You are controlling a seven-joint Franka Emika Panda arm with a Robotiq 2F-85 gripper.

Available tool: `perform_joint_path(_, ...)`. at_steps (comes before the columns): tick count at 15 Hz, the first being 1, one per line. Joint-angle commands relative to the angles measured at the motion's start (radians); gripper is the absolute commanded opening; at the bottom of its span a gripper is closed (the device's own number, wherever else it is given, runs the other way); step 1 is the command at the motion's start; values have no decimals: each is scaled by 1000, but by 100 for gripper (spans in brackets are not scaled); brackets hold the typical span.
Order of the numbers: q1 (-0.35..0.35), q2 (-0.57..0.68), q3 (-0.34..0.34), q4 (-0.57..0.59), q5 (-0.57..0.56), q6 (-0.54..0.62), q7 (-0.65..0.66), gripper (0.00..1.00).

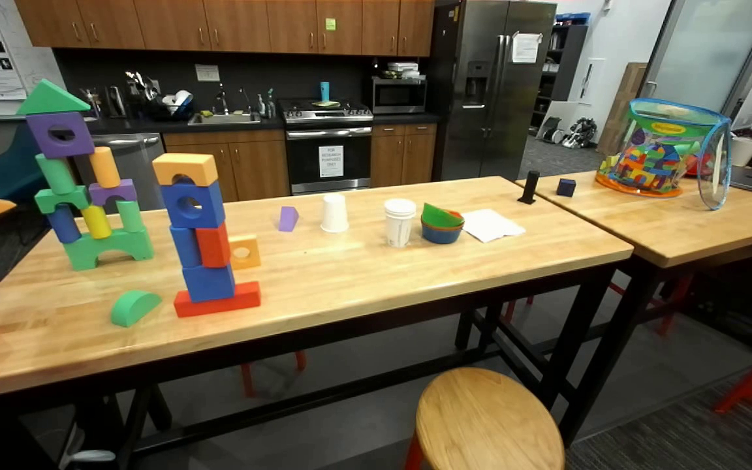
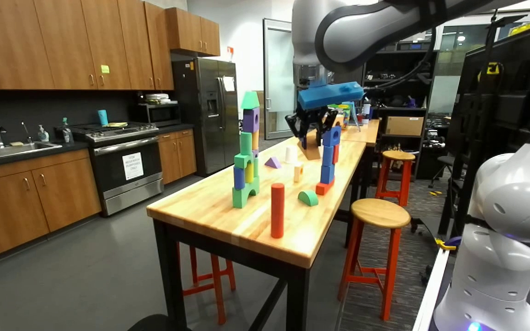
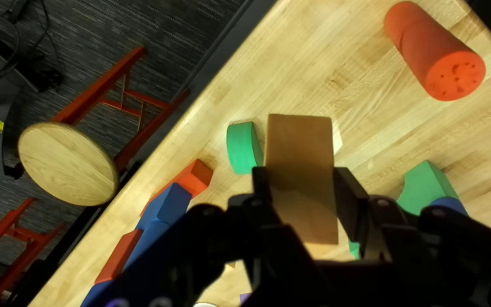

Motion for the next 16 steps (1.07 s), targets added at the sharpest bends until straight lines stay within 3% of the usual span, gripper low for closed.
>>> perform_joint_path(1,-14,8,12,18,8,-10,-27,15)
perform_joint_path(9,-41,-8,-33,92,94,3,-14,15)
perform_joint_path(13,-96,-14,-47,138,192,-62,102,15)
perform_joint_path(16,-141,-33,-44,144,196,-111,220,15)
